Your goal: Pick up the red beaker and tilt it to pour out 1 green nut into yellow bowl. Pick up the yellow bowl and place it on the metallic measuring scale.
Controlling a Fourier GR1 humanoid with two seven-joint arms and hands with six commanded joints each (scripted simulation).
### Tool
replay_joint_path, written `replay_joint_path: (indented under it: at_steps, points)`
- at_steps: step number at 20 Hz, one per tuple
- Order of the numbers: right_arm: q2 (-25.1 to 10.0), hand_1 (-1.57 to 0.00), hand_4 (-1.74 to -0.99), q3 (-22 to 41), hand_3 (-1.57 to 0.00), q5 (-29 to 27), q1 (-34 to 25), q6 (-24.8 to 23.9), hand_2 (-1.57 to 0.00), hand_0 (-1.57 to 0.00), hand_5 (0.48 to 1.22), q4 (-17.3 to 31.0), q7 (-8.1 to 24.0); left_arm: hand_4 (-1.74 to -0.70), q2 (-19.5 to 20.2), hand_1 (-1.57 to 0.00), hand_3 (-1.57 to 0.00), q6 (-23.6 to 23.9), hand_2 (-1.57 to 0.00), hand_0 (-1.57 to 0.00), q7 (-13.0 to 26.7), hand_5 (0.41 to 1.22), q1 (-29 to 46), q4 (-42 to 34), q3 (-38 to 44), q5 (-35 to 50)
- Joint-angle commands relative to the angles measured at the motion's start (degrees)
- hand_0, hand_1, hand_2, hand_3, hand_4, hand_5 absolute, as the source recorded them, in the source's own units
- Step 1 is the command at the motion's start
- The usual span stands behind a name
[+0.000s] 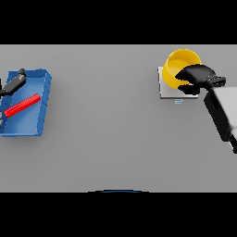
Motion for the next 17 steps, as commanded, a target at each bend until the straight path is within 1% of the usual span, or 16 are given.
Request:
replay_joint_path:
  at_steps: [1,2,4,5,7,9,11,13,14,15,16,17]
  points:
    - [-0.42,-0.71,-1.609,0.33,-0.72,0.30,0.02,0.74,-0.78,-0.79,1.029,-0.30,0.21,-0.72,-0.04,0.00,0.00,-0.32,0.00,0.00,0.05,0.667,-0.45,0.62,0.14,0.11]
    - [-0.49,-0.56,-1.593,1.13,-0.66,1.07,-0.14,1.08,-0.66,-0.63,0.987,-0.41,0.17,-0.72,0.06,0.00,0.00,-0.41,0.00,0.00,-0.34,0.666,-0.59,0.83,0.28,0.16]
    - [-0.69,-0.36,-1.567,1.72,-0.55,1.71,-0.32,0.81,-0.46,-0.41,0.929,0.24,-1.09,-0.72,-0.09,0.00,0.00,-0.01,0.00,0.00,-1.42,0.663,0.71,0.01,0.34,0.54]
    - [-0.67,-0.29,-1.560,2.13,-0.51,2.13,-0.90,0.64,-0.38,-0.32,0.909,0.92,-2.39,-0.72,-0.06,0.00,0.00,0.01,0.00,0.00,-0.62,0.662,0.60,-0.35,0.40,0.67]
    - [-0.50,-0.18,-1.552,2.40,-0.43,2.43,-0.92,0.01,-0.24,-0.21,0.876,1.09,-2.94,-0.72,-0.20,0.00,0.00,-0.02,0.00,0.00,-0.27,0.664,-0.06,0.59,0.39,0.43]
    - [-0.13,-0.12,-1.542,2.00,-0.36,2.02,-1.02,-0.51,-0.16,-0.13,0.838,1.66,-3.72,-0.72,-0.38,0.00,0.00,0.25,0.00,0.00,-0.68,0.664,0.42,0.64,0.28,0.35]
    - [-0.52,-0.07,-1.530,1.71,-0.30,1.78,-1.09,-0.61,-0.10,-0.08,0.809,1.71,-4.25,-0.73,-0.16,0.00,0.00,0.05,0.00,0.00,-1.01,0.665,0.37,0.71,0.30,0.29]
    - [-0.45,-0.05,-1.518,1.37,-0.24,1.80,-1.49,-0.63,-0.06,-0.05,0.786,3.17,-3.54,-0.72,0.01,0.00,0.00,0.32,0.00,0.00,-0.99,0.664,0.37,0.48,0.23,-0.01]
    - [0.02,-0.04,-1.509,1.40,-0.22,1.78,-1.53,-0.15,-0.05,-0.04,0.774,3.27,-2.46,-0.72,-0.01,0.00,0.00,0.40,0.00,0.00,-0.32,0.664,-0.07,0.67,0.17,-0.23]
    - [0.13,-0.03,-1.500,1.38,-0.19,1.69,-1.56,0.20,-0.04,-0.03,0.763,3.24,-2.25,-0.72,-0.46,0.00,0.00,0.31,0.00,0.00,-0.25,0.665,-0.29,0.87,0.15,-0.01]
    - [0.08,-0.02,-1.491,1.28,-0.17,1.76,-1.74,0.29,-0.03,-0.03,0.752,3.77,-1.81,-0.72,-0.16,0.00,0.00,0.32,0.00,0.00,-0.54,0.665,0.22,0.28,0.17,0.06]
    - [0.20,-0.02,-1.478,1.18,-0.15,1.72,-1.72,0.28,-0.03,-0.02,0.738,3.71,-1.15,-0.73,-0.49,0.00,0.00,0.34,0.00,0.00,-0.72,0.665,-0.06,1.41,0.26,0.06]
